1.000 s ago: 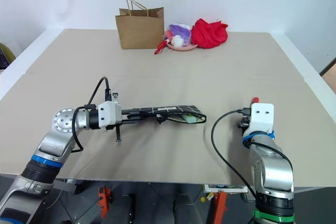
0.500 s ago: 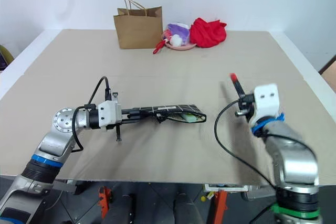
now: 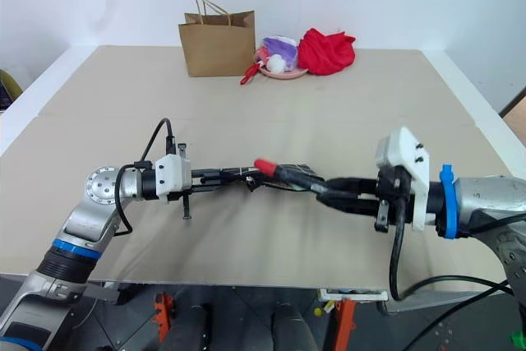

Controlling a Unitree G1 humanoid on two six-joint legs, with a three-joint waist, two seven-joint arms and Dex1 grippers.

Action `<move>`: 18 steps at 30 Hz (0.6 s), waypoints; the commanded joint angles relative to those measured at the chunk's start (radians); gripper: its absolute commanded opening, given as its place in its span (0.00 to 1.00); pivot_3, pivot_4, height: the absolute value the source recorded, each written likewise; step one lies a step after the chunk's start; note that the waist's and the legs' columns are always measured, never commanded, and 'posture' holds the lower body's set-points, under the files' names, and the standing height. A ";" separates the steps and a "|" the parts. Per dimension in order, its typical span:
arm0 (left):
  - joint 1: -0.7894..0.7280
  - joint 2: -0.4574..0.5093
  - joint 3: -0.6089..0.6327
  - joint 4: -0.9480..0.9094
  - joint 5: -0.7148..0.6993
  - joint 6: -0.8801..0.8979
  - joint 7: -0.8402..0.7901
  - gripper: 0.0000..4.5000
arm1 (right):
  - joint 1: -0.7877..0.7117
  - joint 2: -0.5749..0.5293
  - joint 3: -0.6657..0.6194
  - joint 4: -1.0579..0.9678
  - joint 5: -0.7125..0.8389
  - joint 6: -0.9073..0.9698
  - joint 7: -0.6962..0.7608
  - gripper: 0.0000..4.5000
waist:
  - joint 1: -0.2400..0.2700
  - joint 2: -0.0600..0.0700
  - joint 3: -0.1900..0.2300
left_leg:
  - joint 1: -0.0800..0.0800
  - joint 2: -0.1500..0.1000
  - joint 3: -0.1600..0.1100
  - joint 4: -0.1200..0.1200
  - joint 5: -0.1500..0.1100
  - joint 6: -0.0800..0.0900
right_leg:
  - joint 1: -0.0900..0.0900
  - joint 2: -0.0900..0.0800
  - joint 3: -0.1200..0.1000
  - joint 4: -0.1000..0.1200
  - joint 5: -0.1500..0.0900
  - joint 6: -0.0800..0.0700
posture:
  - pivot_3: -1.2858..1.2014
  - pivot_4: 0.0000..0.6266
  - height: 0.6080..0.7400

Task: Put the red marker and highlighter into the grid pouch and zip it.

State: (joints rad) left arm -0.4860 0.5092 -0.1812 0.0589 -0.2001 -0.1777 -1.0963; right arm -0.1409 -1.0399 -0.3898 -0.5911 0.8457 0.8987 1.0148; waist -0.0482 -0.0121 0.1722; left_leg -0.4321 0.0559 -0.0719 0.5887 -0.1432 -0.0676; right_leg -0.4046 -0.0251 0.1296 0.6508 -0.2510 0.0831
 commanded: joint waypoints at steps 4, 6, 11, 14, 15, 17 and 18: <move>-0.009 0.000 0.020 -0.032 -0.019 -0.004 0.007 0.00 | 0.012 -0.013 0.038 -0.003 -0.020 -0.002 -0.050 0.12 | -0.001 0.000 0.000 | 0.000 0.000 0.000 0.001 0.000 0.000 | 0.000 0.000 0.000 0.000 0.001 -0.001 | 0.52 0.24 1.00; -0.007 0.001 0.021 -0.036 -0.020 -0.002 0.007 0.00 | 0.010 -0.021 0.053 0.006 -0.031 -0.007 -0.046 0.12 | -0.001 0.000 0.000 | 0.000 0.000 0.000 0.000 0.000 0.000 | 0.000 0.000 0.000 0.000 0.001 -0.001 | 0.52 0.24 1.00; -0.002 0.005 0.022 -0.044 -0.020 0.002 0.008 0.00 | -0.002 -0.054 0.101 0.044 -0.072 0.012 -0.063 0.12 | 0.000 0.000 0.000 | 0.000 0.000 0.000 0.000 0.000 0.000 | 0.000 0.000 0.000 0.000 0.001 0.000 | 0.52 0.24 1.00; 0.001 0.004 0.021 -0.050 -0.021 0.006 0.010 0.00 | -0.002 -0.073 0.119 0.055 -0.090 0.016 -0.064 0.12 | 0.000 0.000 0.000 | 0.000 0.000 0.000 0.000 0.000 0.000 | -0.001 0.000 0.000 0.000 0.000 0.000 | 0.52 0.24 1.00; 0.003 0.004 0.021 -0.052 -0.021 0.007 0.010 0.00 | -0.011 -0.072 0.120 0.061 -0.080 0.035 -0.076 0.12 | -0.001 0.000 0.000 | 0.000 0.000 0.000 0.000 0.000 0.000 | -0.001 0.000 0.000 0.000 0.000 0.000 | 0.52 0.24 1.00; 0.006 0.004 0.021 -0.055 -0.020 0.009 0.011 0.00 | -0.021 -0.073 0.120 0.064 -0.071 0.056 -0.084 0.12 | -0.001 0.000 0.000 | 0.000 0.000 0.000 0.000 0.000 0.000 | -0.001 0.000 0.000 0.000 0.000 0.000 | 0.52 0.24 1.00; 0.008 0.004 0.021 -0.058 -0.020 0.010 0.011 0.00 | -0.023 -0.076 0.121 0.065 -0.074 0.061 -0.088 0.12 | -0.001 0.000 0.000 | 0.000 0.000 0.000 0.000 0.000 0.000 | -0.001 0.000 0.000 0.000 0.000 0.000 | 0.52 0.24 1.00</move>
State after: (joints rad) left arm -0.4807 0.5080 -0.1810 0.0410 -0.2028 -0.1667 -1.0957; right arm -0.1466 -1.1011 -0.2512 -0.5224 0.7625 0.9510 0.9341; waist -0.0488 -0.0122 0.1722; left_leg -0.4322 0.0559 -0.0718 0.5889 -0.1431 -0.0679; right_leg -0.4053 -0.0251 0.1296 0.6508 -0.2505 0.0828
